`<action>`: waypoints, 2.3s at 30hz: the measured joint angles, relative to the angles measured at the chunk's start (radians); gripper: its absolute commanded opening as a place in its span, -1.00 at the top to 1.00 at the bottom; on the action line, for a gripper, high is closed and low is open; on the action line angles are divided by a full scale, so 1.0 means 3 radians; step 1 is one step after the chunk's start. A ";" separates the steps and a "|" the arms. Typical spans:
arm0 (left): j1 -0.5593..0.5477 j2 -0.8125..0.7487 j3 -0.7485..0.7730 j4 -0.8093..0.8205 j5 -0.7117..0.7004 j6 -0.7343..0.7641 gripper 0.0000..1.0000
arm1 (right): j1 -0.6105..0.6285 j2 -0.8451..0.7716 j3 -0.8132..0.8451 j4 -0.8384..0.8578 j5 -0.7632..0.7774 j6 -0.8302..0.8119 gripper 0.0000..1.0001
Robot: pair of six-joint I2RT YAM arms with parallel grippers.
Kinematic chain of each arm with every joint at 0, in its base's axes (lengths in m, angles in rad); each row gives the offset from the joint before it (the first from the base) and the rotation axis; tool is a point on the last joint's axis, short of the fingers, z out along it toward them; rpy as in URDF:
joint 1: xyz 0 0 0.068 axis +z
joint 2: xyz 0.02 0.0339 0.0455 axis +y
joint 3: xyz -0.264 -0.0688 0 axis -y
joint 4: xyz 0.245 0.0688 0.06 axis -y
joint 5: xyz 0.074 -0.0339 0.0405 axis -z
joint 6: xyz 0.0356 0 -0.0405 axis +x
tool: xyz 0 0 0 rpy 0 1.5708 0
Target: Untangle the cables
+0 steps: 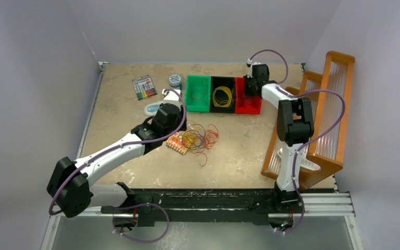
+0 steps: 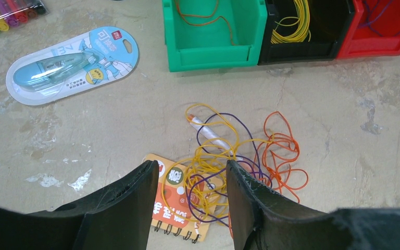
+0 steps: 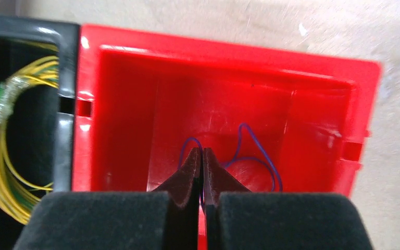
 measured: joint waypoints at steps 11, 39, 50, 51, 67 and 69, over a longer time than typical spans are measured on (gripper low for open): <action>0.0000 0.0000 0.0000 0.0000 0.0000 -0.0001 0.00 | 0.0013 0.0111 0.0017 -0.0121 -0.0009 -0.0029 0.96; 0.0000 -0.0003 0.0000 -0.0034 -0.0078 0.0000 -0.13 | 0.0013 -0.1100 -0.0631 0.0071 0.0106 0.0211 0.39; 0.0000 -0.0003 0.0010 -0.0037 -0.0022 0.0000 -0.14 | 0.0028 -0.1204 -0.1020 0.0193 -0.0214 0.0285 0.38; 0.0000 -0.0001 0.0011 -0.0033 0.0000 -0.0001 -0.14 | 0.0028 -0.1289 -0.1114 0.0272 -0.0303 0.0272 0.36; 0.0000 0.0298 -0.0230 0.0384 0.0195 -0.0005 -0.14 | 0.0679 -0.1826 -0.1525 0.0914 -0.1433 -0.0354 0.21; 0.0000 0.0371 -0.0278 0.0413 0.0196 0.0005 -0.14 | 0.0754 -0.1789 -0.1559 0.0907 -0.1475 -0.0374 0.20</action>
